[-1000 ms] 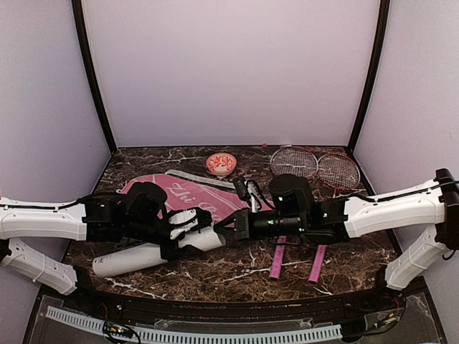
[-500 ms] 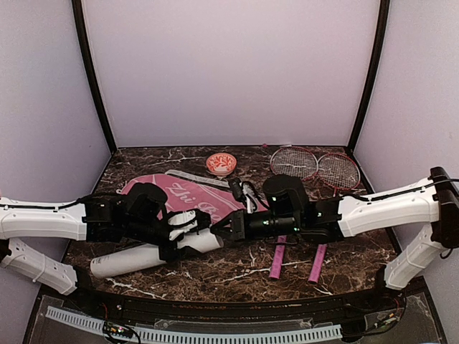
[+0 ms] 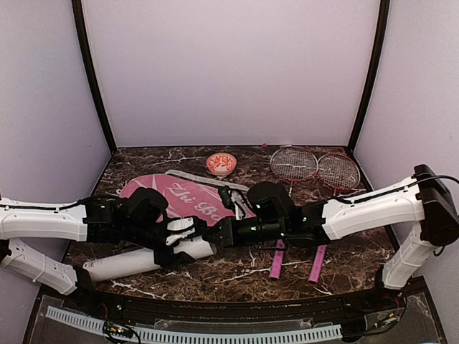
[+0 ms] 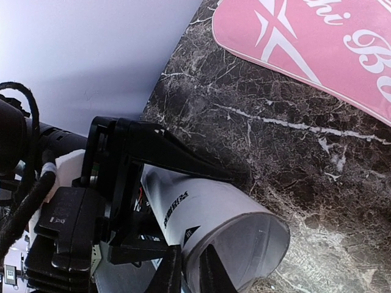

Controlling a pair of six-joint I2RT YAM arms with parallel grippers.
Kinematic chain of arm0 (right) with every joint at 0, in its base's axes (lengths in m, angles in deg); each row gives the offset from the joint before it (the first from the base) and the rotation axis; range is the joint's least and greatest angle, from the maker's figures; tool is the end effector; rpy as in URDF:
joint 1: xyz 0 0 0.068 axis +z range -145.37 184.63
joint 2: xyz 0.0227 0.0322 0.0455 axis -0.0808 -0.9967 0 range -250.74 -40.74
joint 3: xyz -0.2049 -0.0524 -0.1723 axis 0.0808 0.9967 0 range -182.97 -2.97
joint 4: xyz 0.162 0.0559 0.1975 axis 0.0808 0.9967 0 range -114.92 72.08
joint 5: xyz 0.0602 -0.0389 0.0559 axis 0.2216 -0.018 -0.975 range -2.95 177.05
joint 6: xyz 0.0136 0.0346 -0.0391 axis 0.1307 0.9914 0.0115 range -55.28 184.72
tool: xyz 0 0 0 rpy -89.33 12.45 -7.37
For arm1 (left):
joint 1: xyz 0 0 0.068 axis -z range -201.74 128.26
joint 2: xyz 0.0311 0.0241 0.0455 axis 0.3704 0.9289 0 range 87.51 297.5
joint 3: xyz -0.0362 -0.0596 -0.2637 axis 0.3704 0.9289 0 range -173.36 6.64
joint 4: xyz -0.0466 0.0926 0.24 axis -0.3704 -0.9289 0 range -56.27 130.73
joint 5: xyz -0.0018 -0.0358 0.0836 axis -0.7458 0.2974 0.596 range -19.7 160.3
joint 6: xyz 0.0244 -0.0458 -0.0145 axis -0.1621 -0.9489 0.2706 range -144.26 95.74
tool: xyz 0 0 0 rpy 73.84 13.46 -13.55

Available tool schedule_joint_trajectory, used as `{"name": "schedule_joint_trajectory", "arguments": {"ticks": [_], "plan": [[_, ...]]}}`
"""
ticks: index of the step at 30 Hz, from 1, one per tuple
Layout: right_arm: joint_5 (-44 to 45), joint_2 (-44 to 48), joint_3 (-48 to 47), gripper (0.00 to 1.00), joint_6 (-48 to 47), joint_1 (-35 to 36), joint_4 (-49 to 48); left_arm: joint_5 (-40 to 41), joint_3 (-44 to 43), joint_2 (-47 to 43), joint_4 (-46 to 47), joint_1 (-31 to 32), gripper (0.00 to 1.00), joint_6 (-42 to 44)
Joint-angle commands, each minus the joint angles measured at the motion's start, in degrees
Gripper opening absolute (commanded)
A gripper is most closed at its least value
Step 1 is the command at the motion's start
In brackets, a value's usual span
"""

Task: Pack up the badminton gear
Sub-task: Press the tube cap onto the shuttle tube.

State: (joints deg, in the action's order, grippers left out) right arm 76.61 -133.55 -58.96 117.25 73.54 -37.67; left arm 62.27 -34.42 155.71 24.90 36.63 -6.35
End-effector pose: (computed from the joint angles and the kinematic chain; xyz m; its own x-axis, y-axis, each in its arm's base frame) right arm 0.1251 0.3425 0.2338 -0.8648 -0.0732 -0.4968 -0.4779 0.4234 0.7696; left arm 0.1255 -0.2133 0.2258 -0.0644 0.6853 -0.7254 0.9632 0.2328 0.1344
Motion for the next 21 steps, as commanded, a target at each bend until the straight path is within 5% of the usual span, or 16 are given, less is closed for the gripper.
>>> {"name": "schedule_joint_trajectory", "arguments": {"ticks": [1,21], "plan": [[-3.06,-3.03,-3.43,0.11,1.45,3.42,-7.63,-4.93,-1.64,-1.5,14.32,0.91,0.64,-0.59],[1.63,-8.58,-6.38,0.11,6.52,6.06,-14.15,-4.98,-0.96,-1.41,17.52,0.94,0.64,-4.26]]}}
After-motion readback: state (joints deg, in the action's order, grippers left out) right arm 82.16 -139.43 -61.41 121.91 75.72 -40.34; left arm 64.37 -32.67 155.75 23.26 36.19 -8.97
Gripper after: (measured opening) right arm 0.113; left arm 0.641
